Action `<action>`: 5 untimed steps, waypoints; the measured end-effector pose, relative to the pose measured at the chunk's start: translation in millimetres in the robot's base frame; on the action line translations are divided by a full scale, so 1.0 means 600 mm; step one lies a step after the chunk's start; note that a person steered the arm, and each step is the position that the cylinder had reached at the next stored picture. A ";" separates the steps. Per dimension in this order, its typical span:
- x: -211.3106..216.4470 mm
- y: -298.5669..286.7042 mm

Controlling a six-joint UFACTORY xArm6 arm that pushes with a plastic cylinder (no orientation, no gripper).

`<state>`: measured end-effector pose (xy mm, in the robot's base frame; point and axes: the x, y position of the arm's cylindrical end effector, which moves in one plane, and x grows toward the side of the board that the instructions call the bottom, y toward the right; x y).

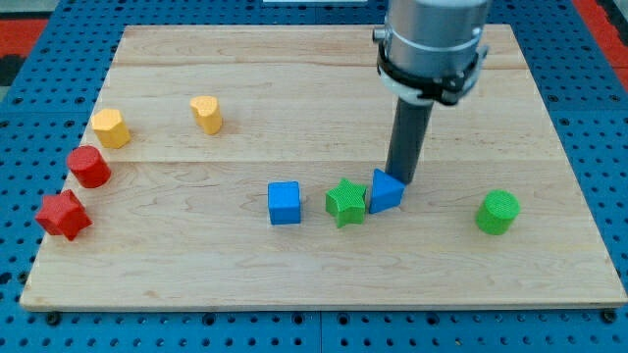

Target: Move the blue triangle to the left side of the green circle

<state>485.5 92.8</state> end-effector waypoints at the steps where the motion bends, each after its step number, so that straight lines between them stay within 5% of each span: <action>1: 0.001 0.004; 2: -0.068 -0.019; 3: -0.063 -0.100; 5: 0.047 -0.103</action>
<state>513.7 30.7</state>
